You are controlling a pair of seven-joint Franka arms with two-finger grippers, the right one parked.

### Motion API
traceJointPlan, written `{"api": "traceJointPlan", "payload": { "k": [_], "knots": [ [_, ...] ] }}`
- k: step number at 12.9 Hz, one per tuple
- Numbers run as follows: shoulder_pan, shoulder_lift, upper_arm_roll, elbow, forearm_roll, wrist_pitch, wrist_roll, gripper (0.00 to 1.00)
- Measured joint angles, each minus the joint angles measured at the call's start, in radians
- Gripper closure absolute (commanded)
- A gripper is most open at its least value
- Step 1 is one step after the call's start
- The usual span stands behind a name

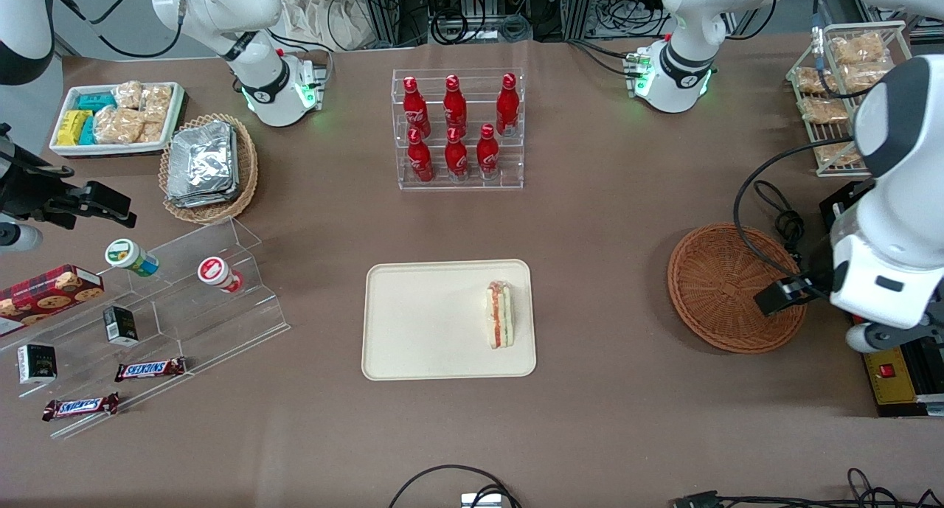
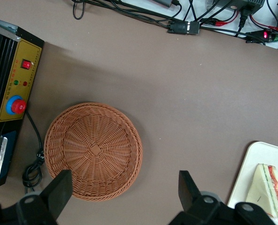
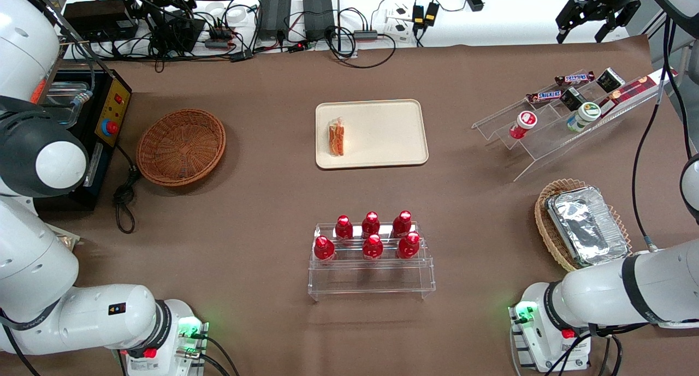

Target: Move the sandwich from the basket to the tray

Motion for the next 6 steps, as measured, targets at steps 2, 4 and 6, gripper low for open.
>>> {"api": "traceJointPlan", "payload": {
  "k": [2,4,6],
  "knots": [
    [0.022,-0.009,0.000,-0.006,-0.016,-0.004,0.058,0.00],
    [0.042,-0.033,0.015,-0.036,-0.035,-0.009,0.170,0.00],
    [0.039,-0.082,0.094,-0.087,-0.110,-0.009,0.260,0.00]
  ]
}}
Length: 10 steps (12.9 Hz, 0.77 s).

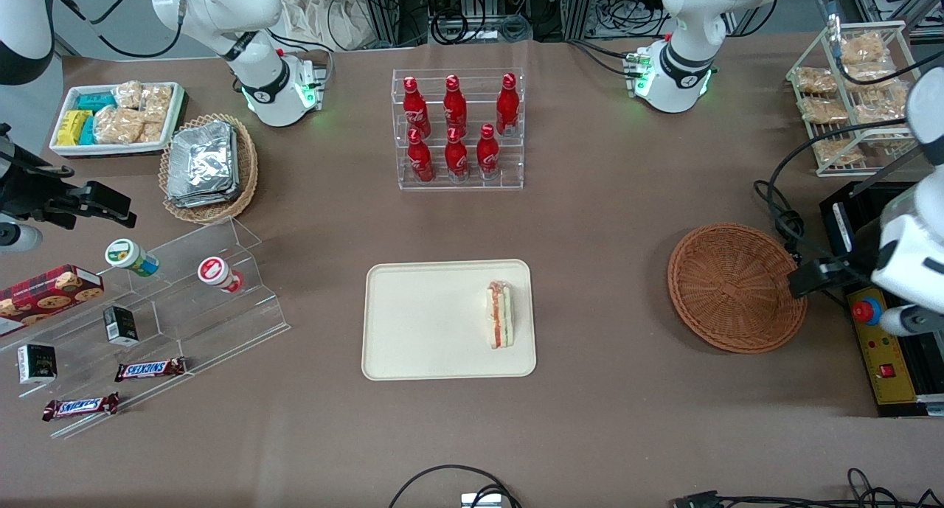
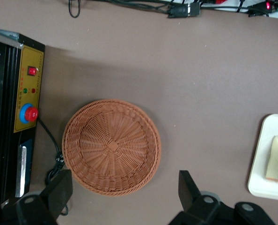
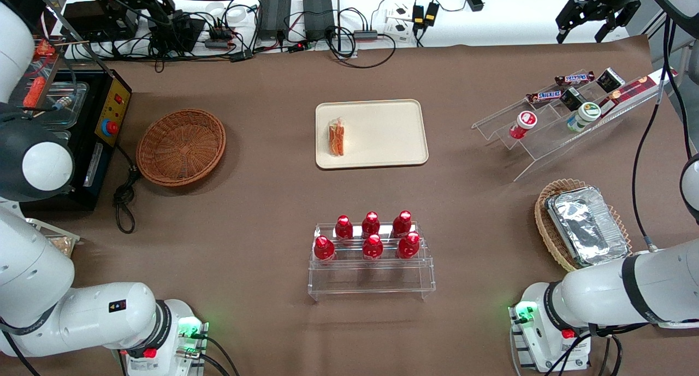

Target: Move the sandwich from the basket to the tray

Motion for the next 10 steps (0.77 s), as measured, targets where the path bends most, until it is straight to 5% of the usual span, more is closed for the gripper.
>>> {"api": "traceJointPlan", "payload": {
  "k": [4,10],
  "knots": [
    [-0.046,-0.138,0.145,-0.139,-0.052,0.000,0.147,0.00],
    [-0.071,-0.327,0.158,-0.332,-0.064,-0.001,0.184,0.00]
  ]
}}
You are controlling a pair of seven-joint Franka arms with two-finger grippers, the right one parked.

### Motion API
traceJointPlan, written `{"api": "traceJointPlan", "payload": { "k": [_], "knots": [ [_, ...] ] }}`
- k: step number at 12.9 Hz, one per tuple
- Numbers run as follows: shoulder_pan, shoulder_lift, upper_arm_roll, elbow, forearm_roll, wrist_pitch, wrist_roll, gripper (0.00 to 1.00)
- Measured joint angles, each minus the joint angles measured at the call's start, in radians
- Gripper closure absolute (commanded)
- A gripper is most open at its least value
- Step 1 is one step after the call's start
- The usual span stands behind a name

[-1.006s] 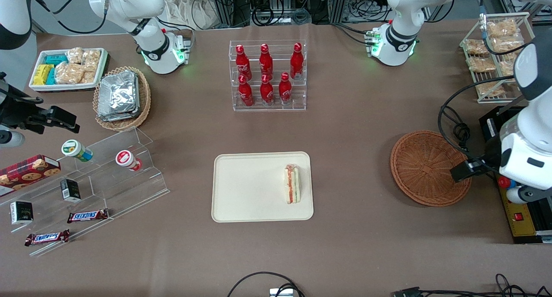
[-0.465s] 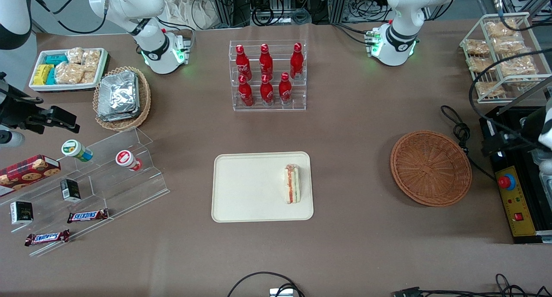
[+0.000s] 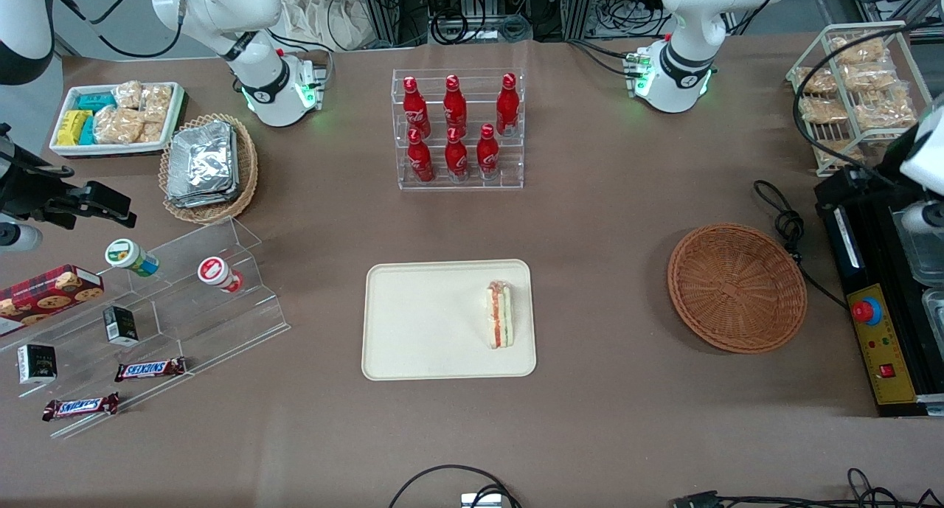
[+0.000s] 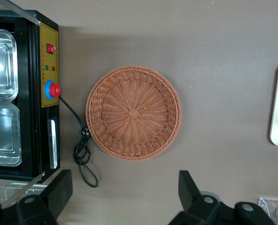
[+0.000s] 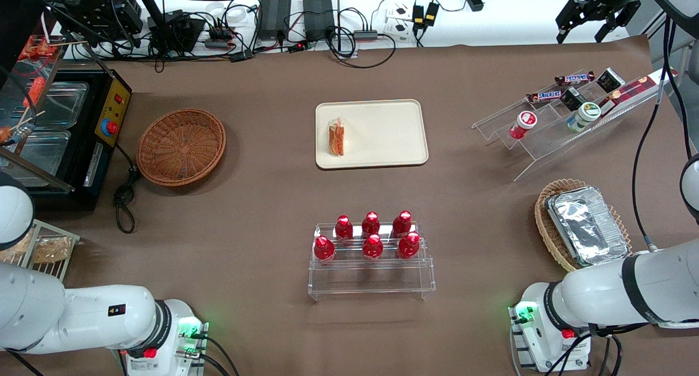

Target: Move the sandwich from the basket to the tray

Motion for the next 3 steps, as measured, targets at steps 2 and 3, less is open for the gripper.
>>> {"api": "traceJointPlan", "payload": {
  "k": [2,3],
  "knots": [
    [0.000,-0.027,0.003,-0.022,-0.028,0.000,0.001,0.00],
    [0.000,-0.033,0.004,-0.026,-0.034,0.000,0.001,0.00]
  ]
}}
